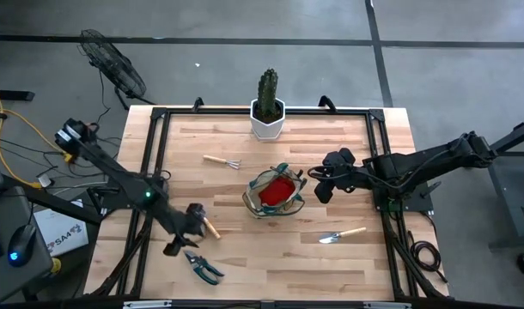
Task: Pick & Place Garden tools in Gardening bag
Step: Put the green shears into the brown gardening bag
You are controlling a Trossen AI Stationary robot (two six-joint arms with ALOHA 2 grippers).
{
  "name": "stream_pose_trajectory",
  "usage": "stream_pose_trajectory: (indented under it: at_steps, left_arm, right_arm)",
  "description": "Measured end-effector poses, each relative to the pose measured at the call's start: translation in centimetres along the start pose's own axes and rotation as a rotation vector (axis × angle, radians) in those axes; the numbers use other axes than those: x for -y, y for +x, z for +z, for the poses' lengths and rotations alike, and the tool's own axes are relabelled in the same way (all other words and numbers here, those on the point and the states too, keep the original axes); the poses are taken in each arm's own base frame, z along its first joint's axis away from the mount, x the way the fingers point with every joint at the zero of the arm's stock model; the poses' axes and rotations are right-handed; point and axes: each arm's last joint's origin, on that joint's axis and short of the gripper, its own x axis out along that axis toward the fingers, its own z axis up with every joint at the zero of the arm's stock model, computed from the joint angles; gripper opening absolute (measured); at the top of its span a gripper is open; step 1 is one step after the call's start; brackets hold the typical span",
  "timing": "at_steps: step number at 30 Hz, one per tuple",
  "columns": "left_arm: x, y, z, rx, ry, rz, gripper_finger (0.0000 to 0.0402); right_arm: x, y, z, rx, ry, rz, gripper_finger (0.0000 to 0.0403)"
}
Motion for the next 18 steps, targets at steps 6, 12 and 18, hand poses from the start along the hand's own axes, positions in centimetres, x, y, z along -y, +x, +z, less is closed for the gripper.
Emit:
stream_pose_trajectory:
  at_steps: [6,12,18]
  left_arm:
    - [1.4,1.8,2.5,-0.142,0.041,0.072,0.018]
    - [2.1,3.0,4.0,-0.232,0.069,0.112,0.018]
    - [2.4,3.7,4.5,-0.233,0.04,0.088,0.018]
  right_arm:
    - [0.0,0.0,0.0,0.0,-0.001,0.001,0.0091]
    - [0.0,0.0,0.0,0.0,-0.011,0.001,0.0091]
    - [-0.1,0.0,0.1,0.013,-0.044,0.01,0.0091]
